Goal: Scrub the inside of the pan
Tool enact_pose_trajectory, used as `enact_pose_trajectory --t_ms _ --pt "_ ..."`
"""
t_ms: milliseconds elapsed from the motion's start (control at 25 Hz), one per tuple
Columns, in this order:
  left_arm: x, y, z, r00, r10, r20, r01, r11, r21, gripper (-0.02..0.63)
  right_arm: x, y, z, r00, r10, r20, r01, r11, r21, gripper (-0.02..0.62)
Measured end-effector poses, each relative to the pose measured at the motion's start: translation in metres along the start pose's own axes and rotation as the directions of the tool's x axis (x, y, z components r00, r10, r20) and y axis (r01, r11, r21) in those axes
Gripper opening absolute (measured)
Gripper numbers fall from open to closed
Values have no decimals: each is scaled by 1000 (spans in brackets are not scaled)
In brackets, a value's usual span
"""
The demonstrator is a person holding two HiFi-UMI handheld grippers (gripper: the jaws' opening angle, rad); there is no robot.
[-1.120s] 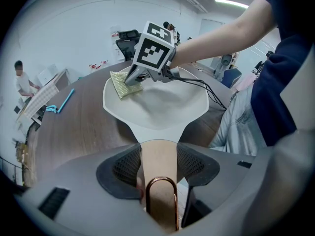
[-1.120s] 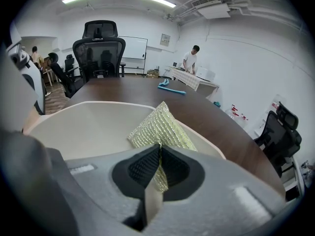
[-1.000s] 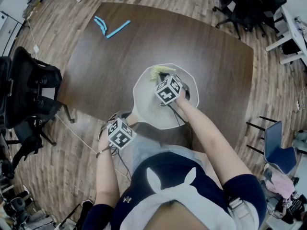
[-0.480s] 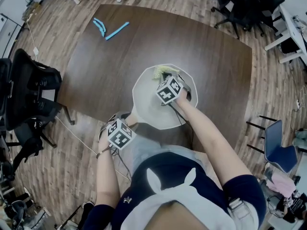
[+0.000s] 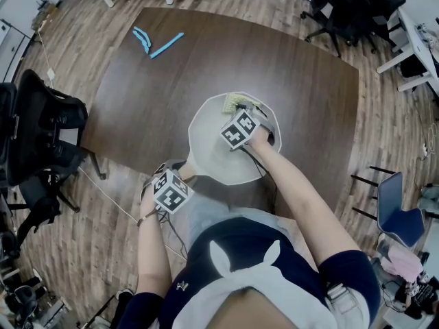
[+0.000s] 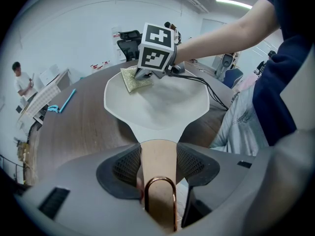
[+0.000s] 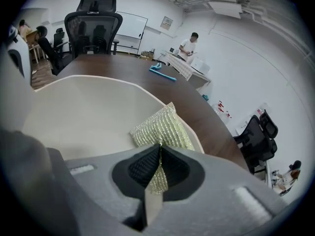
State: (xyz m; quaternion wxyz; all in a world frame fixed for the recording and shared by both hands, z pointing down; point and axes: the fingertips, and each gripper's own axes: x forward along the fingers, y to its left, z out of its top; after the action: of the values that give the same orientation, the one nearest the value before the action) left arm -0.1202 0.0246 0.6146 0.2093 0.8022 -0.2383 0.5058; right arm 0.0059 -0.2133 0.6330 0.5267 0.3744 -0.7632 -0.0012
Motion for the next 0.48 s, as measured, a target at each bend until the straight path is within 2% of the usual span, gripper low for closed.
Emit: enact_pose_trajectory --t_ms 480 --pt "-1 0 0 1000 0 2 0 1000 -7 224 0 -1 -20 992 8 -124 -17 997 -71 11"
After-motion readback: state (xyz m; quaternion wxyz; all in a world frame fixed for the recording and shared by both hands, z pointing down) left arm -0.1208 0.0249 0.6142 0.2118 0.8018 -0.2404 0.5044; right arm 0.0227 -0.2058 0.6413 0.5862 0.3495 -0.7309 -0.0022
